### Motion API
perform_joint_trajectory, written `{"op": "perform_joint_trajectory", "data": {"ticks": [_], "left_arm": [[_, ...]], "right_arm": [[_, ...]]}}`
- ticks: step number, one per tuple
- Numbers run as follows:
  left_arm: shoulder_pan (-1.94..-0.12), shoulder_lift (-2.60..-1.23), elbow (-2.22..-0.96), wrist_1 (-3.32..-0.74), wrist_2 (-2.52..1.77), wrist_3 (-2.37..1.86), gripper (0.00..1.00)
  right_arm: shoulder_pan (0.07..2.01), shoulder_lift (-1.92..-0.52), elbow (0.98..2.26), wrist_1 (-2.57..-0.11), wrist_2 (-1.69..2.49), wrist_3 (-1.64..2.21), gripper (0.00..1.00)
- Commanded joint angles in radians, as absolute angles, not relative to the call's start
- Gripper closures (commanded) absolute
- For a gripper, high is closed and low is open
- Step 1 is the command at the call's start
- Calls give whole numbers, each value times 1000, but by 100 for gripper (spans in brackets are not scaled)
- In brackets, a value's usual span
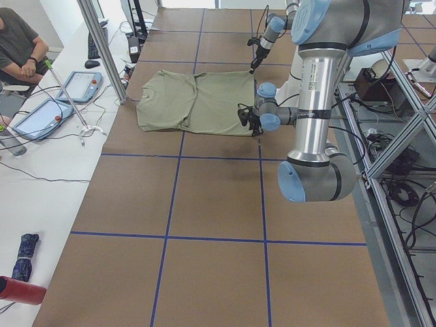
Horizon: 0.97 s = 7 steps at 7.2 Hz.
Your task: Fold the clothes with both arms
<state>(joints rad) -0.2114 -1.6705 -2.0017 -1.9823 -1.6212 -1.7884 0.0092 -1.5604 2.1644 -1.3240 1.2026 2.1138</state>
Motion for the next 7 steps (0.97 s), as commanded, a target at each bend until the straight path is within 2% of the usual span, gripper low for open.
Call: {"op": "perform_joint_trajectory", "data": {"ticks": [1, 2, 3, 7], "left_arm": [[-207, -1671, -2011, -1959, -1621, -1789, 100], [-206, -1674, -2023, -1950, -1621, -1789, 100], [-206, -1666, -2087, -1947, -1627, -1789, 100], [-100, -1560, -2382, -1927, -1640, -1951, 100]], "right_arm": [[9, -1559, 2164, -1325, 1203, 2114, 100], [9, -1557, 2164, -1324, 1203, 2114, 100], [9, -1560, 2186, -1325, 1203, 2114, 100], [-5, -1695, 2474, -1454, 1336, 2115, 100]]}}
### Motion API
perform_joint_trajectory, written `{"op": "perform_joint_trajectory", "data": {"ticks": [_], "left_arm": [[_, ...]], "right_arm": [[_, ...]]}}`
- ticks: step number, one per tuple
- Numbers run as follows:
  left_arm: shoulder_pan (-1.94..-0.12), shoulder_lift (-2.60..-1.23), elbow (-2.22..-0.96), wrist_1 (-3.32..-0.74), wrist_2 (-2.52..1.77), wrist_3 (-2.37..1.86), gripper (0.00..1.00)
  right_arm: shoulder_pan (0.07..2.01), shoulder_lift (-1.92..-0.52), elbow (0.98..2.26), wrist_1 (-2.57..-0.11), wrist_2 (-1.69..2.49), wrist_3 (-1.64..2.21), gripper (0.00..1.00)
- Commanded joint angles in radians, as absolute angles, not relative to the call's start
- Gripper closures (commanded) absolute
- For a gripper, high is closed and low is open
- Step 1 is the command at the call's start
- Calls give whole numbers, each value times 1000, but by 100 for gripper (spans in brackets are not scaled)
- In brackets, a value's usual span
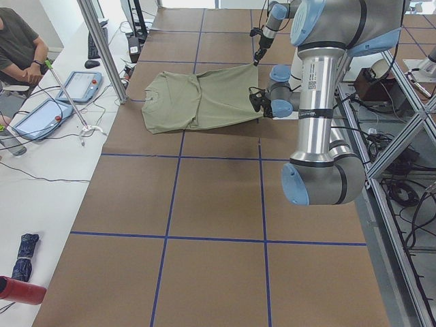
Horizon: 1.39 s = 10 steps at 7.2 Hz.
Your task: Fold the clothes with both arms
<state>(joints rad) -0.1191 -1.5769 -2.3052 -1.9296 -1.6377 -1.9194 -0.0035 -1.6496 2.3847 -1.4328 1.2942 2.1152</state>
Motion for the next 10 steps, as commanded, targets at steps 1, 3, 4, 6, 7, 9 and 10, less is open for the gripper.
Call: {"op": "perform_joint_trajectory", "data": {"ticks": [1, 3, 4, 6, 7, 9, 10], "left_arm": [[-121, -1562, -2417, -1913, -1640, -1950, 100], [-223, -1575, -2402, -1910, -1640, -1863, 100], [-273, -1612, -2376, -1908, -1635, -1777, 100], [-336, -1659, -2350, -1908, -1635, -1761, 100], [-412, -1734, -2282, -1904, -1637, -1756, 100], [-570, -1848, -2090, -1905, -1641, -1576, 100], [-627, -1856, -2035, -1916, -1643, -1524, 100]], "right_arm": [[33, -1686, 2497, -1456, 1335, 2112, 100], [153, -1584, 2456, -1482, 1388, 2053, 100], [199, -1497, 2371, -1544, 1411, 2028, 100], [262, -1356, 2325, -1650, 1414, 2008, 100], [318, -1286, 2288, -1692, 1430, 1950, 100], [513, -1201, 2153, -1681, 1561, 1768, 100], [608, -1140, 2049, -1680, 1631, 1678, 100]]}}
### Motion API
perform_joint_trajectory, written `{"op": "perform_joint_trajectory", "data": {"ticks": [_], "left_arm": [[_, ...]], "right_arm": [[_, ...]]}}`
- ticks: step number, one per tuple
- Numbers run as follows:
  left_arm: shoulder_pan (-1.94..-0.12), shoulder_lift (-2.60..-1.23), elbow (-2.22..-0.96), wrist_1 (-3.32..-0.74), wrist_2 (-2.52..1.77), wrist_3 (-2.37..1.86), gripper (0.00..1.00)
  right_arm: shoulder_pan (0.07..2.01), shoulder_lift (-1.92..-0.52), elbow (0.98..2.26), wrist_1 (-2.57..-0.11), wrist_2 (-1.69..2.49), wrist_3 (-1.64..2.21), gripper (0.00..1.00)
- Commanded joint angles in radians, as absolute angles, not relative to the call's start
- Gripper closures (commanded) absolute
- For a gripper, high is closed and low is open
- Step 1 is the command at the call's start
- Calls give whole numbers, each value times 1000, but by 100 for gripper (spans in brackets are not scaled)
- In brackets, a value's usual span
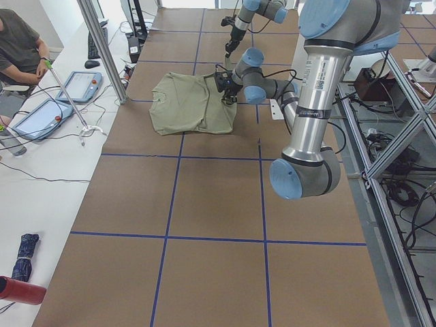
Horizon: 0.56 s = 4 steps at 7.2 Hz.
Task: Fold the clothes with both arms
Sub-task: 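Fold the hem up toward the collar with both grippers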
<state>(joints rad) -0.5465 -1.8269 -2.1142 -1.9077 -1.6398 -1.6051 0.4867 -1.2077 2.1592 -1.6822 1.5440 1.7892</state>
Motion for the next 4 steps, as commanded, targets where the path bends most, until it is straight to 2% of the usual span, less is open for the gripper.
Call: {"op": "perform_joint_trajectory", "data": {"ticks": [1, 4], "left_arm": [[-684, -1902, -1957, -1922, -1641, -1475, 100], [-724, -2002, -1670, -2104, -1635, -1468, 100]], "right_arm": [[674, -1097, 1939, -1678, 1641, 1595, 100], [788, -939, 1546, -1414, 1697, 1552, 100]]}}
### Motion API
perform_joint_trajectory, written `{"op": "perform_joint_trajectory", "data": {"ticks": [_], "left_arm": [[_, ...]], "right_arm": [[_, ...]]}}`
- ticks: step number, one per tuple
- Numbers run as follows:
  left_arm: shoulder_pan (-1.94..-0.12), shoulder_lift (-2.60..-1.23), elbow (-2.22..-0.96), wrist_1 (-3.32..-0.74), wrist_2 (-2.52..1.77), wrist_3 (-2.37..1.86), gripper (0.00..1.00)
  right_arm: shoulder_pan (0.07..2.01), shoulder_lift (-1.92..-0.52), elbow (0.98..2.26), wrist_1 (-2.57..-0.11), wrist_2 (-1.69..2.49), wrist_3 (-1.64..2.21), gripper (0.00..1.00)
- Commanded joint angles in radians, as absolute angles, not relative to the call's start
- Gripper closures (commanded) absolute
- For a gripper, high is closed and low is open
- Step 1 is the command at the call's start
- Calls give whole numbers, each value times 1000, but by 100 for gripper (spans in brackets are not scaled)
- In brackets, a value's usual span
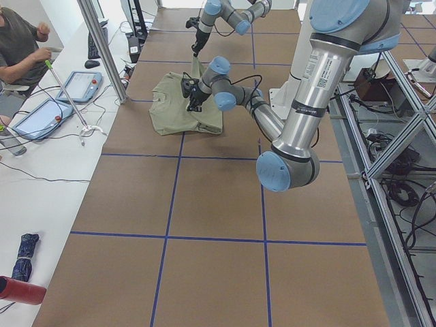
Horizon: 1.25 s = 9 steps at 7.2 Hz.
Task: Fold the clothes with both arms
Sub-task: 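Fold the hem up toward the collar with both grippers, then release the hem near the collar and raise both grippers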
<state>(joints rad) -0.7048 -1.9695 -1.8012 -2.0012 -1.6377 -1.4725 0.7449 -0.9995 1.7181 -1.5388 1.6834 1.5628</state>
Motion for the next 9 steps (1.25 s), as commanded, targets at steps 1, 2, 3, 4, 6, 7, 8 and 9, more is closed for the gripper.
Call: {"op": "perform_joint_trajectory", "data": {"ticks": [1, 2, 3, 4, 6, 7, 8, 9], "left_arm": [[-729, -2020, -1564, -2225, -1634, -1470, 100], [-729, -2058, -1495, -2267, -1603, -1474, 100], [-729, -2095, -1446, -2270, -1589, -1477, 100], [-729, -2100, -1404, -2302, -1582, -1477, 100], [-729, -2111, -1338, -2367, -1540, -1476, 100], [-730, -2111, -1313, -2371, -1534, -1474, 100], [-732, -2111, -1312, -2373, -1532, -1474, 100], [-732, -2112, -1312, -2373, -1532, -1474, 100]], "right_arm": [[799, -918, 1464, -1364, 1698, 1542, 100], [801, -875, 1371, -1303, 1695, 1537, 100], [804, -844, 1297, -1274, 1687, 1529, 100], [813, -825, 1246, -1246, 1683, 1508, 100], [818, -786, 1169, -1223, 1666, 1502, 100], [821, -785, 1160, -1224, 1652, 1500, 100], [831, -784, 1160, -1224, 1649, 1499, 100], [833, -782, 1148, -1223, 1649, 1497, 100]]}}
